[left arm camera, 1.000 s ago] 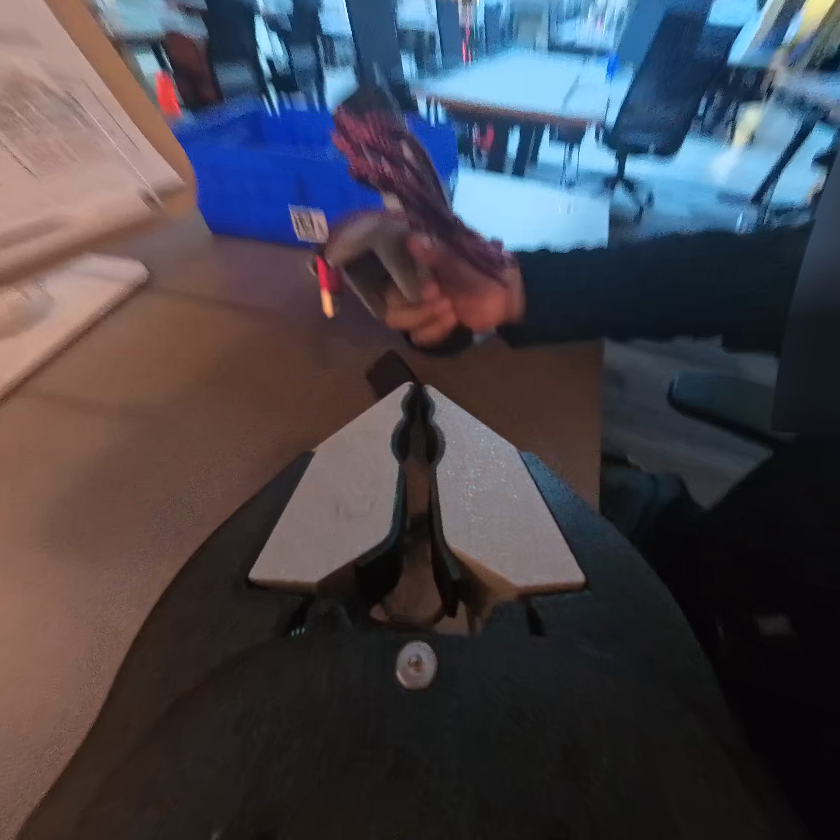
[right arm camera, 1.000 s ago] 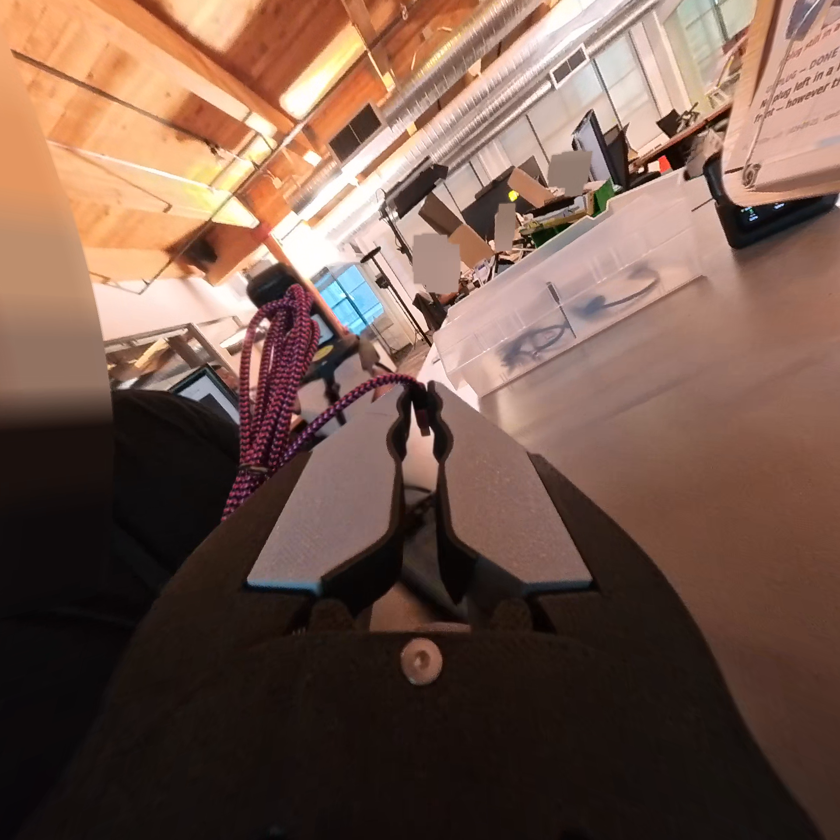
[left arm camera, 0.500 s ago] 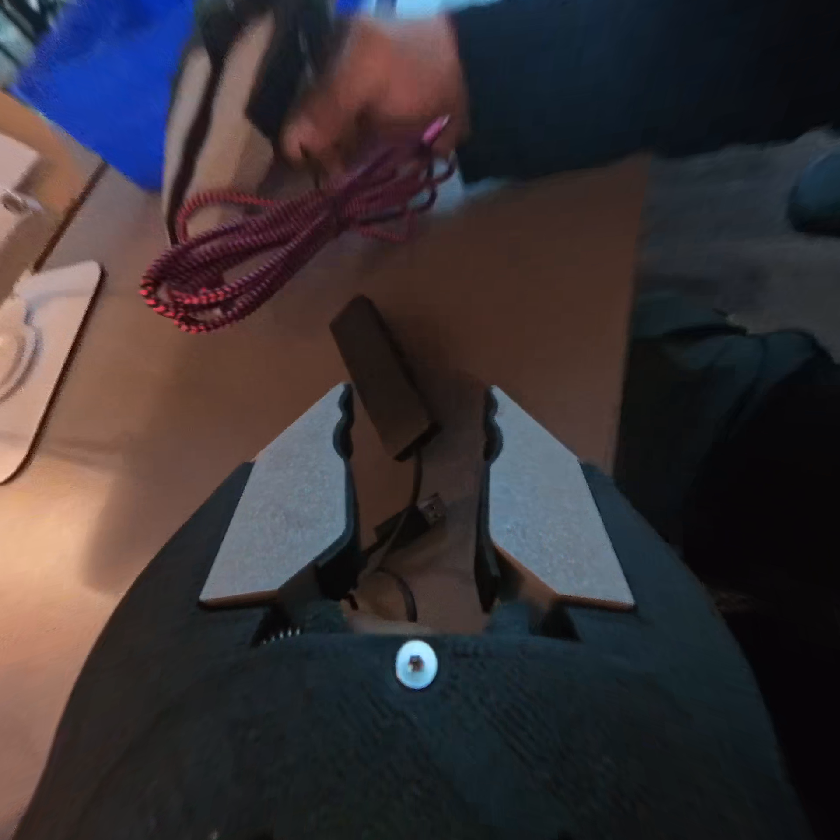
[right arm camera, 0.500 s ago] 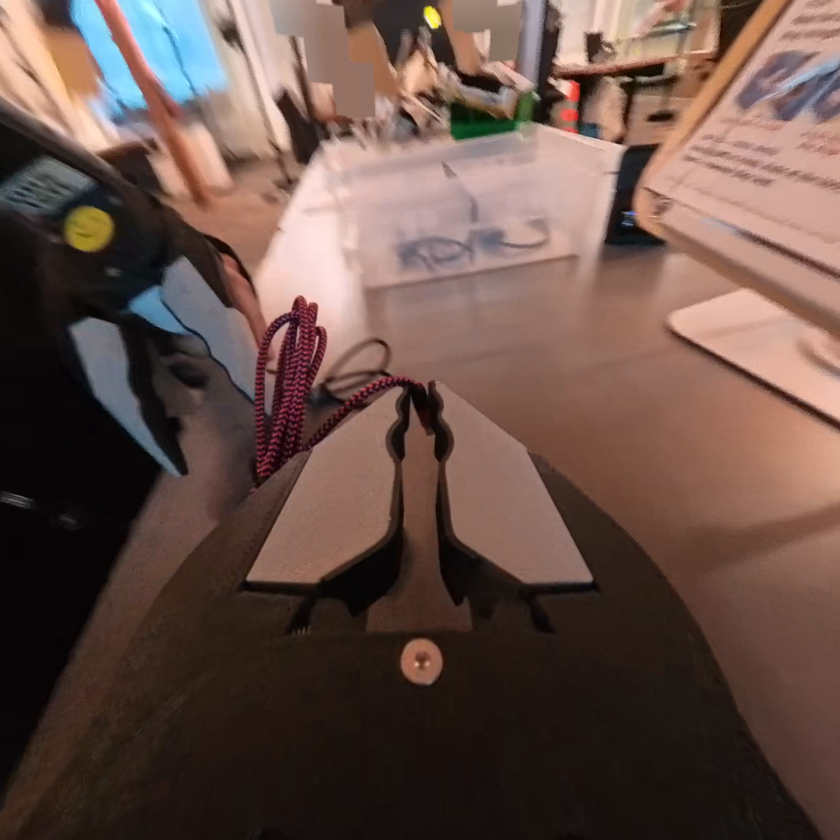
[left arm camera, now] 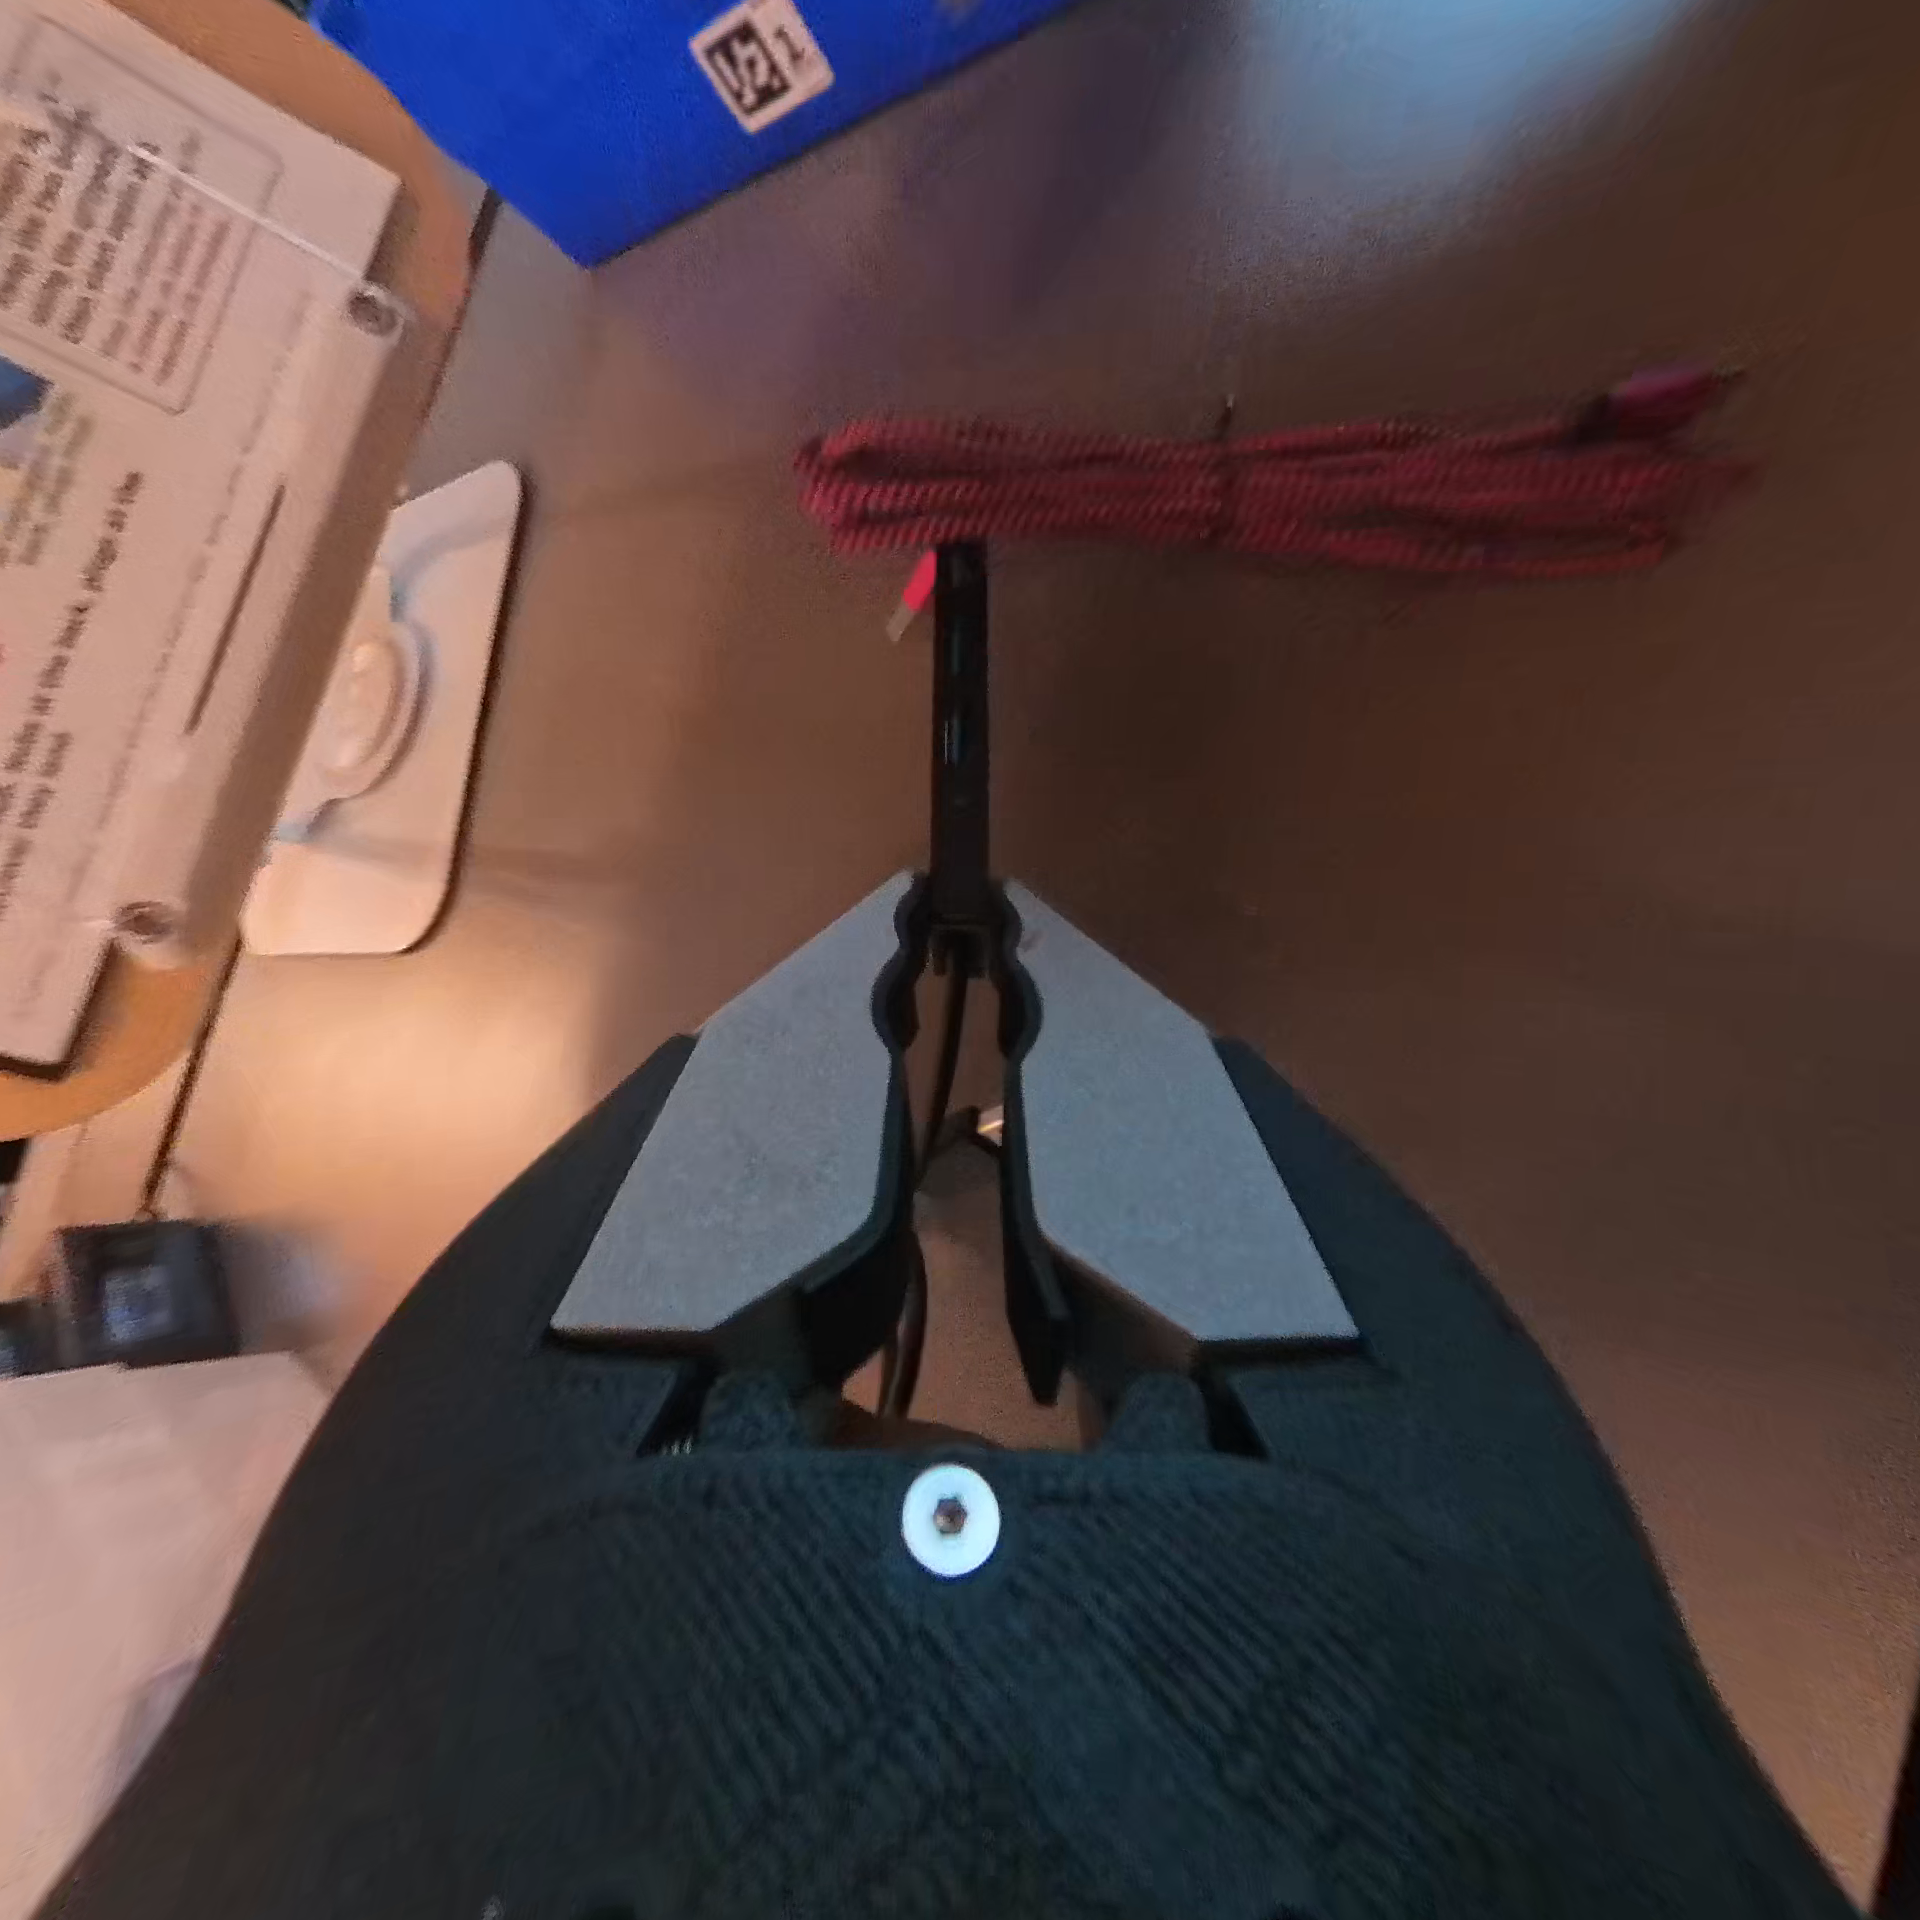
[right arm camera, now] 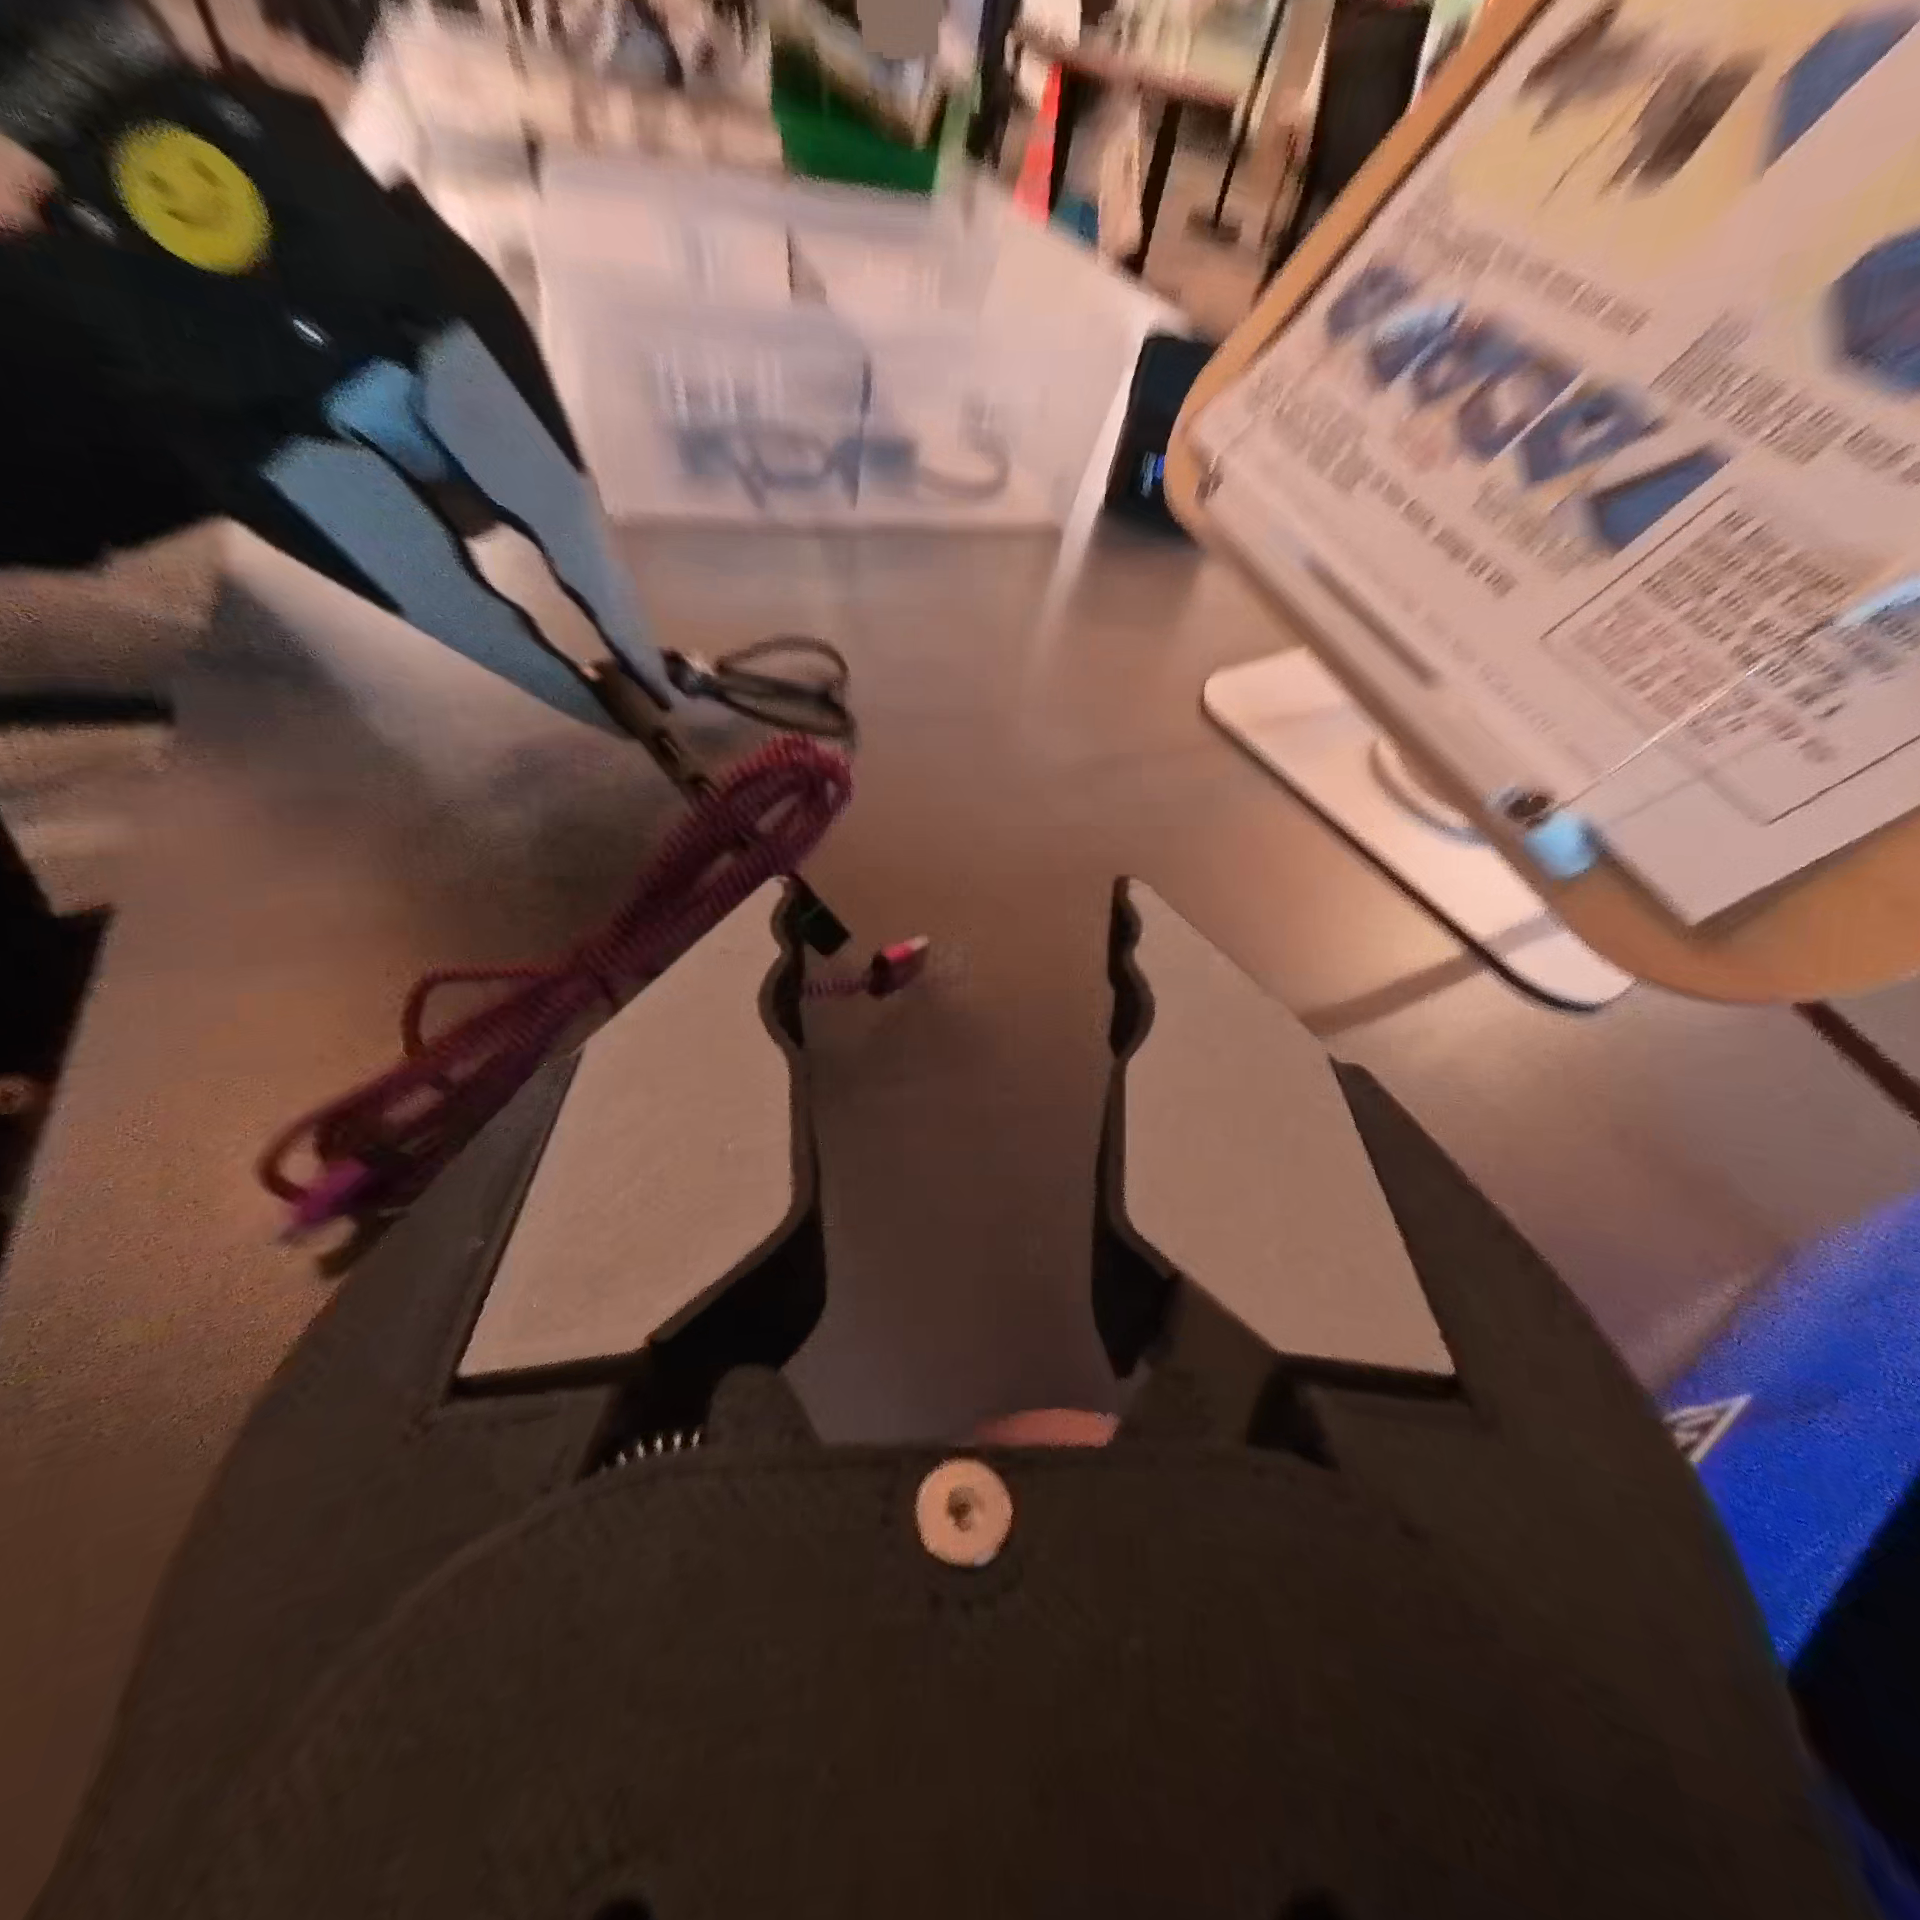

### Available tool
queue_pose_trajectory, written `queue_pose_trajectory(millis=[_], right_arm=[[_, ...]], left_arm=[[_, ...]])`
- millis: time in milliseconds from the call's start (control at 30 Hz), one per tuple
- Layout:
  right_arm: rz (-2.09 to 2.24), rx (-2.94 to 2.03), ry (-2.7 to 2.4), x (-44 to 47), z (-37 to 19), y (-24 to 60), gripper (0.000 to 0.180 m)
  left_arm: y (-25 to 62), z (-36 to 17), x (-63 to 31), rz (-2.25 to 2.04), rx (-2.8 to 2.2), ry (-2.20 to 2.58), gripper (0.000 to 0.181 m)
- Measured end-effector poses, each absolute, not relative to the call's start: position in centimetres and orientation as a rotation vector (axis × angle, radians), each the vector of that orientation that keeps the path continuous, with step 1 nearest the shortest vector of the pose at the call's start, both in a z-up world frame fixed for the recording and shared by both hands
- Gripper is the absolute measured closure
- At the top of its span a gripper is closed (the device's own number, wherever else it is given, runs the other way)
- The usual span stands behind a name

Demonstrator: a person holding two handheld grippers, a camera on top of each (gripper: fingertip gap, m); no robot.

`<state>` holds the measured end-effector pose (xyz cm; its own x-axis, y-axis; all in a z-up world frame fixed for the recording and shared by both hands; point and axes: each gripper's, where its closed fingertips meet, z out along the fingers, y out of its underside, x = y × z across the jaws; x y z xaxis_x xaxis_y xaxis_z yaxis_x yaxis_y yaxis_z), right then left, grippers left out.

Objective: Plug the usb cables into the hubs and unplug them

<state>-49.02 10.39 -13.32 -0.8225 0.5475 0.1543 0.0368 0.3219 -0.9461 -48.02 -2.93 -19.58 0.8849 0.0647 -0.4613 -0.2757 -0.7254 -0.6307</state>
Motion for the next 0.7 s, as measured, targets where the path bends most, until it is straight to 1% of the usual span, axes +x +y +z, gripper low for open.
queue_pose_trajectory(millis=[67, 133, 267, 300, 367, 433, 500, 567, 633, 700], right_arm=[[1.646, -0.433, -2.091, -47.6, -11.4, 9.6, 0.123], [1.703, -0.336, -2.112, -46.3, -10.9, 7.3, 0.125], [1.542, -0.201, -2.241, -45.8, -13.8, 1.2, 0.125], [1.469, -0.172, -2.264, -46.0, -14.7, 0.0, 0.13], [1.31, -0.193, -2.251, -47.5, -16.3, -0.8, 0.153], [1.201, -0.221, -2.281, -48.6, -17.8, -0.7, 0.168], [1.187, -0.243, -2.28, -49.1, -18.2, -0.5, 0.168], [1.214, -0.275, -2.254, -49.4, -17.8, 0.1, 0.172], [1.319, -0.357, -2.208, -49.9, -16.6, 1.0, 0.172], [1.458, -0.458, -2.142, -50.4, -15.0, 2.5, 0.172]], left_arm=[[-4.1, -18.6, -48.8, 0.602, -2.365, 0.192, 0.172], [-4.5, -17.6, -49.0, 0.617, -2.409, 0.268, 0.173], [-3.0, -16.0, -47.5, 0.601, -2.446, 0.426, 0.173], [-2.6, -15.8, -47.2, 0.6, -2.45, 0.455, 0.173], [-1.9, -15.4, -47.1, 0.616, -2.451, 0.496, 0.173], [-1.5, -15.3, -47.1, 0.599, -2.454, 0.499, 0.173], [-1.4, -15.5, -47.6, 0.634, -2.446, 0.483, 0.171], [-0.8, -14.8, -48.7, 0.736, -2.366, 0.365, 0.168], [-0.7, -13.1, -49.2, 0.886, -2.215, 0.244, 0.169], [-1.2, -12.0, -47.1, 0.869, -2.103, 0.194, 0.172]])
